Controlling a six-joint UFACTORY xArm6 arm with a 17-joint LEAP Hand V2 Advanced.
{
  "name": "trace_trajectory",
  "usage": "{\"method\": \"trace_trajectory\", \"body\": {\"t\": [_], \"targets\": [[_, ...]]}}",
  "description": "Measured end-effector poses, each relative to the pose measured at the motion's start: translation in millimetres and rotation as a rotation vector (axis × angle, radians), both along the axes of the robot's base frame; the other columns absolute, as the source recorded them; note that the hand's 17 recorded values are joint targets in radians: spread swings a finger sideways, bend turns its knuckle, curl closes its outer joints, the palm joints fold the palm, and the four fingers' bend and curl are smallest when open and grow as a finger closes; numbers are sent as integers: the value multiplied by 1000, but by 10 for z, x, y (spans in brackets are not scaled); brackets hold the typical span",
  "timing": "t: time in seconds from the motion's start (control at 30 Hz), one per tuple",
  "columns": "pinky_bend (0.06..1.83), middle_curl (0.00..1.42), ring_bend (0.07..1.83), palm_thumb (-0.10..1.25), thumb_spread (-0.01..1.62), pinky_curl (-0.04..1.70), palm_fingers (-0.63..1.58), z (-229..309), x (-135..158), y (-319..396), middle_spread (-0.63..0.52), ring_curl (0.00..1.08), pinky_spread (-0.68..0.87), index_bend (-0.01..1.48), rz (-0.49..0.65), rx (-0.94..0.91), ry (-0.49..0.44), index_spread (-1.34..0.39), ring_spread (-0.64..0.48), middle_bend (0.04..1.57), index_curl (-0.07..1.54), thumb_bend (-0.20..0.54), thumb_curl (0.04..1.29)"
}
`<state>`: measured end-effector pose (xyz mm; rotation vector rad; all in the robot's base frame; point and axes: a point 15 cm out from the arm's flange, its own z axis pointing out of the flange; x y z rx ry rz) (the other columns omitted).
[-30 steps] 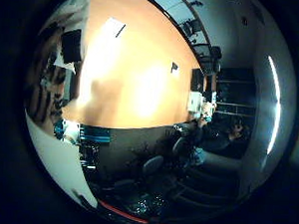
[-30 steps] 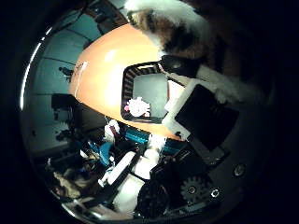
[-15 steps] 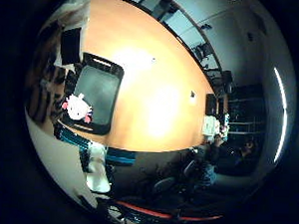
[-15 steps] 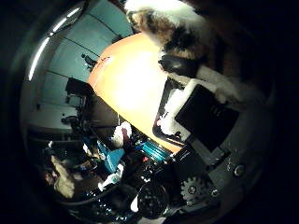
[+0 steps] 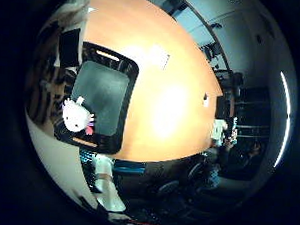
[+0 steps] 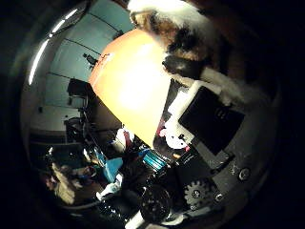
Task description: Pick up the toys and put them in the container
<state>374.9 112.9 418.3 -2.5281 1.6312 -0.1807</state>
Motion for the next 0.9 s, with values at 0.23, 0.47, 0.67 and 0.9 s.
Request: {"method": "trace_trajectory", "body": {"t": [0.23,0.47,0.67,0.9], "targets": [[848,822,1171,736,1216,911,823,-333,-102,-58,-223,650,-393,616,-11,-9,32,-346,-256,1027,848,-39,434],[706,589,931,563,1142,851,178,-359,-137,-122,-187,504,19,356,-12,-7,48,-469,-176,554,621,-28,322],[656,451,708,503,1088,731,141,-345,-159,-97,-88,374,387,230,7,4,50,-477,10,378,469,-28,293],[555,383,618,494,1070,609,228,-316,-249,-124,-73,300,504,183,-7,21,69,-462,67,299,389,-24,282]]}}
